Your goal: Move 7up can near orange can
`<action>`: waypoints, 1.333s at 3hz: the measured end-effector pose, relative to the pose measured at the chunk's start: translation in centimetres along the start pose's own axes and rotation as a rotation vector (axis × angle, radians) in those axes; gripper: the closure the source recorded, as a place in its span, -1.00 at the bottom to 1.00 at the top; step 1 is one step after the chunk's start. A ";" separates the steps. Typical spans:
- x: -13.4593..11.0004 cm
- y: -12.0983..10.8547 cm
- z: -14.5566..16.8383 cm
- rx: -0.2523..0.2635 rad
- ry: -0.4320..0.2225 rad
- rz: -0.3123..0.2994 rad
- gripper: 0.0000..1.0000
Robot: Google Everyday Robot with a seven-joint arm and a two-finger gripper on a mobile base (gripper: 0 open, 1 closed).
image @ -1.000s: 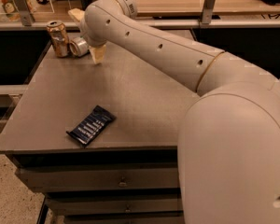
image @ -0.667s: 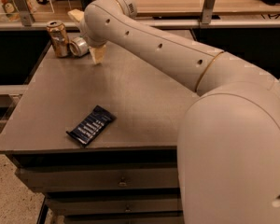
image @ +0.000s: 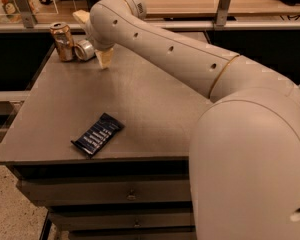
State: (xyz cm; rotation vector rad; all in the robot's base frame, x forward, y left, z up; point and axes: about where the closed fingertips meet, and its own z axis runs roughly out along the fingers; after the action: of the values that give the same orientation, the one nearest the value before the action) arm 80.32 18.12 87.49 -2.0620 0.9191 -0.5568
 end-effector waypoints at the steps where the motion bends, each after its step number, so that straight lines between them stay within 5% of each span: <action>1: 0.0 0.0 0.0 0.000 0.000 0.000 -1.00; 3: 0.0 -0.1 0.0 0.000 0.000 0.000 -0.21; 4: 1.3 -2.6 -3.6 0.091 0.041 0.044 0.26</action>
Offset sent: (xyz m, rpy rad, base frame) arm -0.0077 -0.0403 0.1336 0.1687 -0.1714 -0.1249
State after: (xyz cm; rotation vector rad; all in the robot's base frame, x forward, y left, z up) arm 79.89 16.47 91.81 -1.9512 0.9430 -0.6083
